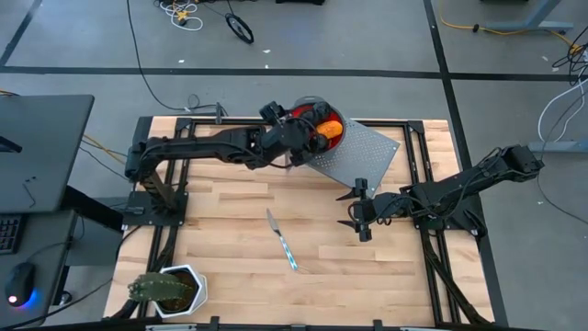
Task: Pick & Place Fruit
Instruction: Put the mangosteen into the red strainer bowl
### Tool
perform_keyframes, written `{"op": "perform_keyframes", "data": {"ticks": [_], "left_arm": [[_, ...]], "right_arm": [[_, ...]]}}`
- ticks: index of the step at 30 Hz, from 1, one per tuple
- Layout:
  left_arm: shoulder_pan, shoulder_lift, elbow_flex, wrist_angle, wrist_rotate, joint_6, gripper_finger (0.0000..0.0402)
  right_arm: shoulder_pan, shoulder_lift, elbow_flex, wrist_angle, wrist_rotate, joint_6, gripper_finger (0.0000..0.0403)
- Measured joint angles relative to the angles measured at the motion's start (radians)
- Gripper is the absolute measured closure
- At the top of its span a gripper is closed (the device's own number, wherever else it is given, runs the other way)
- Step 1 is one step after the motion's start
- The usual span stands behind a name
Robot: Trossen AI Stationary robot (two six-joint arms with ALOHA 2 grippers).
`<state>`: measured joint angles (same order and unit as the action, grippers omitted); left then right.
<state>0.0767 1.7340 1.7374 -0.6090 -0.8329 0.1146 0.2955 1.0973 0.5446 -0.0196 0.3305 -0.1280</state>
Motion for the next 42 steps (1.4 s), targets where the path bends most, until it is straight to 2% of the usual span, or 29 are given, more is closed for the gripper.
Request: {"op": "perform_keyframes", "data": {"ticks": [4, 7, 14, 18, 28, 42], "left_arm": [[-0.026, -0.008, 0.037, -0.07, -0.064, -0.005, 0.0019], [-0.048, -0.028, 0.059, -0.181, -0.085, -0.088, 0.002], [-0.071, -0.038, 0.058, -0.474, -0.017, -0.375, 0.0041], [-0.077, -0.013, 0.058, -0.47, -0.013, -0.394, 0.0058], [-0.054, 0.032, 0.06, -0.393, -0.039, -0.328, 0.0087], [-0.025, 0.034, 0.058, -0.344, 0.003, -0.289, 0.0095]], "right_arm": [[0.0, 0.0, 0.0, -0.001, 0.0, 0.0, 0.0084], [0.0, 0.0, 0.0, -0.006, 0.0, 0.002, 0.0084], [0.0, 0.0, 0.0, -0.005, 0.0, 0.008, 0.0084], [0.0, 0.0, 0.0, 0.001, 0.0, 0.008, 0.0084], [0.0, 0.0, 0.0, 0.003, 0.0, 0.008, 0.0084], [0.0, 0.0, 0.0, 0.001, 0.0, 0.008, 0.0084]]}}
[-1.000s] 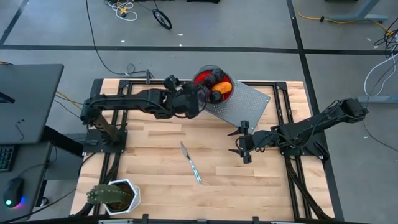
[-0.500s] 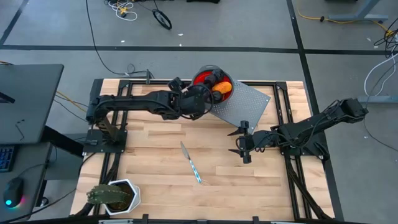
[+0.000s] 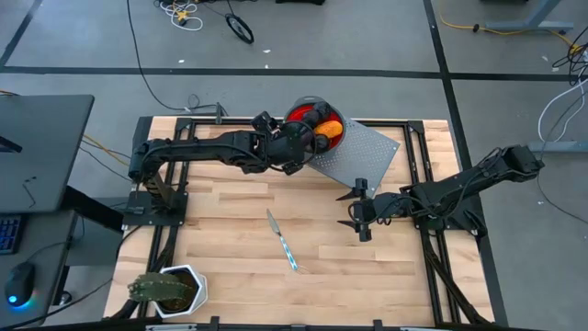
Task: Pick & Place Fruit
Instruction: Put the mangosteen into the red strainer bowl, then put the knife on the shelf
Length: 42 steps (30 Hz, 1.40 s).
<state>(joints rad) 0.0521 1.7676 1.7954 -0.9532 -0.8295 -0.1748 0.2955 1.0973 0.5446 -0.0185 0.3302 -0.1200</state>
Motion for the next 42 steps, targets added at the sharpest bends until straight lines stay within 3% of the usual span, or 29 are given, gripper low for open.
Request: {"op": "perform_keyframes", "data": {"ticks": [10, 16, 28, 33, 39, 42], "left_arm": [[-0.027, 0.0, 0.0, -0.048, 0.002, 0.005, 0.0095], [-0.057, -0.02, 0.0, -0.083, -0.062, -0.002, 0.0095], [-0.202, -0.049, -0.015, -0.194, 0.023, -0.212, 0.0095], [-0.275, -0.049, -0.098, -0.139, 0.124, -0.23, 0.0095], [-0.352, -0.048, -0.27, 0.073, 0.402, -0.155, 0.0095], [-0.379, -0.048, -0.356, 0.175, 0.47, -0.12, 0.0095]], "right_arm": [[0.0, 0.0, 0.0, 0.0, 0.0, 0.0, 0.0084], [0.0, 0.0, 0.0, 0.0, 0.0, 0.0, 0.0084], [0.0, 0.006, 0.0, 0.024, -0.124, 0.048, 0.0084], [0.001, 0.008, -0.001, 0.057, -0.147, 0.053, 0.0084], [0.001, 0.008, -0.001, 0.121, -0.143, 0.053, 0.0084], [0.0, 0.008, -0.001, 0.151, -0.143, 0.053, 0.0084]]}}
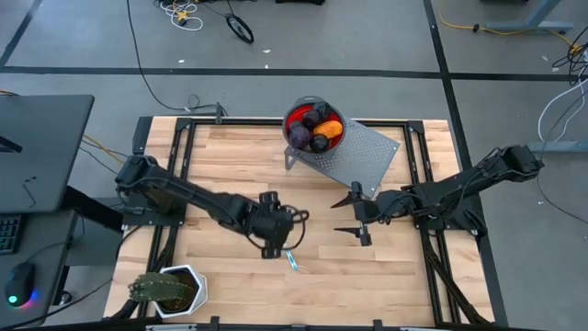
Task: Pick & Place Fruit
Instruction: Put the knife on the shelf
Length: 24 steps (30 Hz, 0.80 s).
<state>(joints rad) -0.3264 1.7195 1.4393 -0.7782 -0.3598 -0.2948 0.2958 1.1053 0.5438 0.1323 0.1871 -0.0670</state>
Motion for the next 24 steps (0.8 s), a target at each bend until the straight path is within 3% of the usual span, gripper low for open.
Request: {"op": "perform_keyframes", "data": {"ticks": [6, 12, 19, 24], "left_arm": [[0.014, 0.0, -0.178, 0.138, -0.009, 0.004, 0.0095], [0.05, 0.001, -0.369, 0.338, 0.079, 0.048, 0.0095], [0.058, 0.001, -0.438, 0.366, 0.105, 0.131, 0.0095], [0.064, 0.001, -0.493, 0.489, 0.174, 0.172, 0.0095]], "right_arm": [[0.002, 0.031, 0.0, 0.075, 0.065, 0.034, 0.0084], [0.023, 0.144, 0.0, 0.2, 0.066, 0.01, 0.0084], [0.04, 0.24, 0.0, 0.327, 0.108, -0.007, 0.0084], [0.04, 0.251, 0.0, 0.395, 0.109, 0.043, 0.0084]]}}
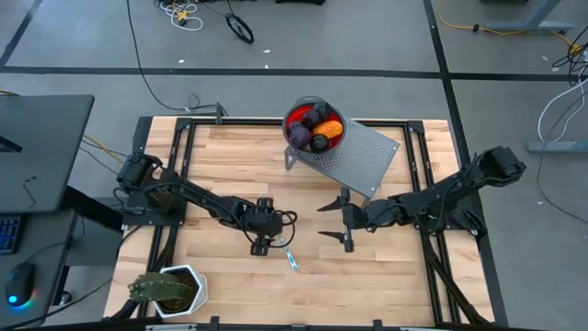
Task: Pick & Place Fruit
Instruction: Put the knife on the shelf
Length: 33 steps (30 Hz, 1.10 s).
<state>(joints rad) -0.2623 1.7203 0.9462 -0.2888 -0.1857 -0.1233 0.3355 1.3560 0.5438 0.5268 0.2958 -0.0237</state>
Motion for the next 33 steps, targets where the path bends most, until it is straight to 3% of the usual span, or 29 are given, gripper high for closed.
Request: {"op": "perform_keyframes", "data": {"ticks": [6, 21, 33], "left_arm": [[0.002, 0.0, -0.064, 0.127, -0.012, 0.071, 0.0095], [0.005, 0.0, -0.183, 0.359, -0.012, 0.137, 0.0095], [0.033, 0.076, -0.186, 0.46, 0.023, 0.034, 0.0095]], "right_arm": [[0.013, 0.0, 0.0, 0.042, 0.005, 0.019, 0.0084], [0.084, 0.0, 0.0, 0.04, 0.182, 0.066, 0.0084], [0.098, 0.0, 0.001, 0.014, 0.184, 0.095, 0.0084]]}}
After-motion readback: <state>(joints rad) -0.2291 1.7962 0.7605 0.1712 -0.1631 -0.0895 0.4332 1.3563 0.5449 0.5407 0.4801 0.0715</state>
